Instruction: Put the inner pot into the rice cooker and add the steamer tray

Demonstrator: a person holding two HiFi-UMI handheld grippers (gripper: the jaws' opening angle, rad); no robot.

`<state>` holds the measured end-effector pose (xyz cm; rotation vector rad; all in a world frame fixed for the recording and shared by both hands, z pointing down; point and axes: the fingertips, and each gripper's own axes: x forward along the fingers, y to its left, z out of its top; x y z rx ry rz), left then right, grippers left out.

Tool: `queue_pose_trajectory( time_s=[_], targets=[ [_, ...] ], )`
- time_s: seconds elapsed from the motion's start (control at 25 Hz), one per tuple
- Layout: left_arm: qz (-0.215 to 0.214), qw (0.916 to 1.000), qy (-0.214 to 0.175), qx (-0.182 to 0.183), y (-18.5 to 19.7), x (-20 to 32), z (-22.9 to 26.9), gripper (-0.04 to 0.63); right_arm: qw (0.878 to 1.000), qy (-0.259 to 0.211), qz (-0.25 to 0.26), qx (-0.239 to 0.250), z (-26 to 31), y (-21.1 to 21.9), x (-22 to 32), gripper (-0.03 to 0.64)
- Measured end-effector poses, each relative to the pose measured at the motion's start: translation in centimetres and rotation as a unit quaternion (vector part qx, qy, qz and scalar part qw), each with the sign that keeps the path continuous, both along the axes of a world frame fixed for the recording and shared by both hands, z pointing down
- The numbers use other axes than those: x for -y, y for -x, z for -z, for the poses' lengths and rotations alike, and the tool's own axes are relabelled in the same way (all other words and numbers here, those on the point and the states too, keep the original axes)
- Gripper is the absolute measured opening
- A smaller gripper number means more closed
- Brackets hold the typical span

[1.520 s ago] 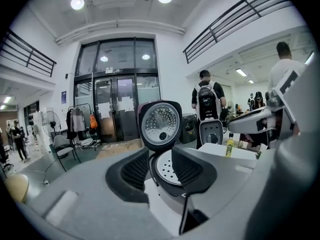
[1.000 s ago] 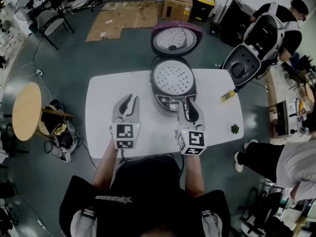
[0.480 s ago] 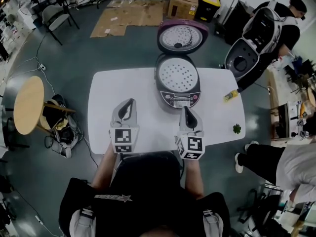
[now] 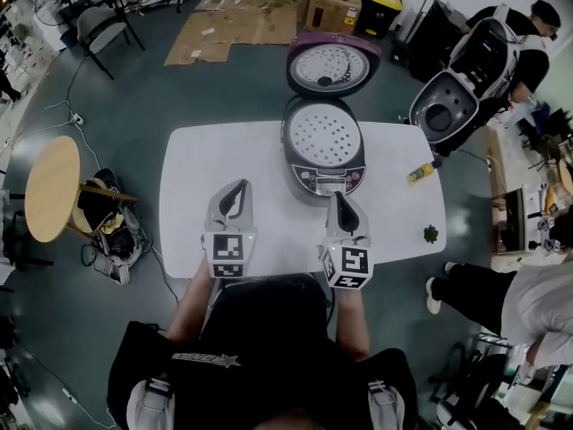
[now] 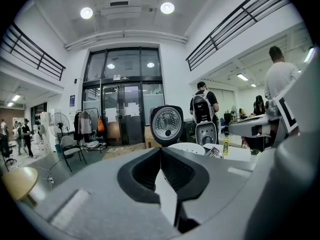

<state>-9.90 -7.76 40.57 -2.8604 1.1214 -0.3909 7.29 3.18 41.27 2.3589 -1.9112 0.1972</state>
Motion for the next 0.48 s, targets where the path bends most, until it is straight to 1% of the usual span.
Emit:
queue_pose_trajectory(
  time_s=[0.48],
  targets=[
    [0.001,1.0,0.002,0.004,0.05,-0.44,-0.04,0.014,1.0,0.002,-0.005,0.003,-0.1,-0.21,-0.64,0.006]
  ],
)
